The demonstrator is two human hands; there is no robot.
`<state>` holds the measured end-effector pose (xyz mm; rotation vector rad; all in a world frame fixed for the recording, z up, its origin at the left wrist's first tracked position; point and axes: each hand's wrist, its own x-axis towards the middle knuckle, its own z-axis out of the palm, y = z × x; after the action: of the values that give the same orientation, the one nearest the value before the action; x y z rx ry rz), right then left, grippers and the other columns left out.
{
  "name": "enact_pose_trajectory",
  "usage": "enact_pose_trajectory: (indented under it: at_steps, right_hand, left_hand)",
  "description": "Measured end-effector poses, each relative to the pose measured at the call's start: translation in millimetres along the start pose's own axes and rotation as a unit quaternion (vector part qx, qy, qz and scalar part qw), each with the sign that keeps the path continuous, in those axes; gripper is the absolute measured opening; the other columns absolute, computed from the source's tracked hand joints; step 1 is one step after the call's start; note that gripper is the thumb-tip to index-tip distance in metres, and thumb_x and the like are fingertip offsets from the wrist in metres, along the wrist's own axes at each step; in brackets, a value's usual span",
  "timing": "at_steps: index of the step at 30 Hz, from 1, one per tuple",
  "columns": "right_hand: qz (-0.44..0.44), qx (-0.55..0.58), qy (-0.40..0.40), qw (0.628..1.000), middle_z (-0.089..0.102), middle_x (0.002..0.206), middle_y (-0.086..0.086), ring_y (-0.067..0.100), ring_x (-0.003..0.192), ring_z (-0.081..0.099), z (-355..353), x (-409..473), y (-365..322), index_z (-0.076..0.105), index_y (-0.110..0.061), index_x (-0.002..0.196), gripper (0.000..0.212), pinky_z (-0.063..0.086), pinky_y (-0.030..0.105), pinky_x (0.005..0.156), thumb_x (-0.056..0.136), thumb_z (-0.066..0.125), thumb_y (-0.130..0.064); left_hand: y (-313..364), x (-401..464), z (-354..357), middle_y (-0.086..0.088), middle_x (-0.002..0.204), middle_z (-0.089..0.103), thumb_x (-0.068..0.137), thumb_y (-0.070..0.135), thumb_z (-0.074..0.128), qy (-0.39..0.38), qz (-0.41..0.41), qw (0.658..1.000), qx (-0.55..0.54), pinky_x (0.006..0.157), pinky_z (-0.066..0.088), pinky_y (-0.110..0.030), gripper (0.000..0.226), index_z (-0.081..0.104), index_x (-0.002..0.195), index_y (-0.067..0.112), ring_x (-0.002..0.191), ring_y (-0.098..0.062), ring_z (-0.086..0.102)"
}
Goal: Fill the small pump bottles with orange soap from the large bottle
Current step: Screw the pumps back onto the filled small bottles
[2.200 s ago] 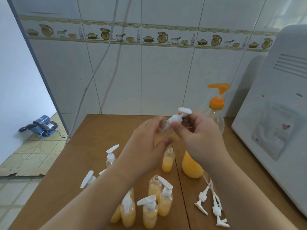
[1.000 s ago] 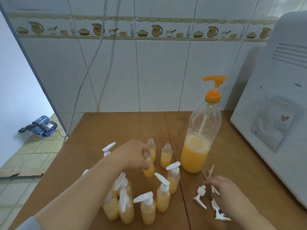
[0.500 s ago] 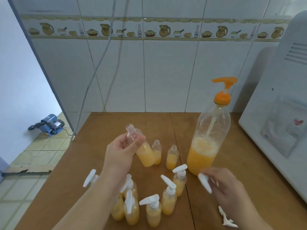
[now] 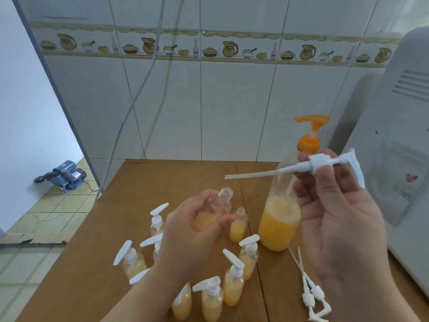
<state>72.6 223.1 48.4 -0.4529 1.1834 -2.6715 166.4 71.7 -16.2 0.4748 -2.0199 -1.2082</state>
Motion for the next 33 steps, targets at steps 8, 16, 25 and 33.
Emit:
enact_pose_trajectory:
  at_steps: [8, 16, 25, 33]
  right_hand:
    - [0.02, -0.132, 0.005, 0.991, 0.072, 0.102, 0.006, 0.017, 0.091, 0.067, -10, 2, 7, 0.067, -0.02, 0.097, 0.026, 0.055, 0.026, 0.081, 0.074, 0.063, -0.032]
    - [0.116, -0.265, -0.115, 0.95, 0.07, 0.077, -0.001, 0.007, 0.07, 0.065, 5, 3, 31, 0.068, -0.016, 0.084, 0.027, 0.048, 0.011, 0.059, 0.061, 0.075, -0.027]
    - [0.21, -0.152, -0.129, 0.957, 0.074, 0.095, 0.007, 0.016, 0.084, 0.068, -1, 17, 39, 0.069, -0.007, 0.098, 0.031, 0.052, 0.025, 0.07, 0.068, 0.064, -0.011]
    - [0.233, -0.142, -0.157, 0.949, 0.071, 0.086, 0.008, 0.02, 0.077, 0.065, 2, 20, 40, 0.068, -0.008, 0.085, 0.028, 0.052, 0.03, 0.07, 0.059, 0.076, -0.014]
  left_hand:
    - [3, 0, -2, 0.025, 0.094, 0.066, 0.065, 0.05, 0.073, -0.011, 0.008, 1.0, 0.027, 0.083, 0.05, -0.017, 0.035, 0.055, 0.095, 0.053, 0.095, 0.001, 0.061]
    - [15, -4, 10, 0.021, 0.089, 0.066, 0.081, 0.025, 0.072, -0.116, -0.017, 0.993, 0.02, 0.075, 0.043, -0.008, 0.033, 0.058, 0.103, 0.046, 0.09, 0.004, 0.059]
    - [22, -4, 9, 0.026, 0.09, 0.069, 0.086, 0.018, 0.067, -0.131, -0.099, 0.985, -0.046, 0.078, 0.045, -0.008, 0.026, 0.061, 0.099, 0.04, 0.088, 0.007, 0.063]
    - [29, -2, 2, 0.005, 0.085, 0.073, 0.086, 0.019, 0.066, -0.168, -0.139, 0.967, -0.133, 0.079, 0.052, -0.027, 0.014, 0.071, 0.095, 0.028, 0.082, -0.009, 0.066]
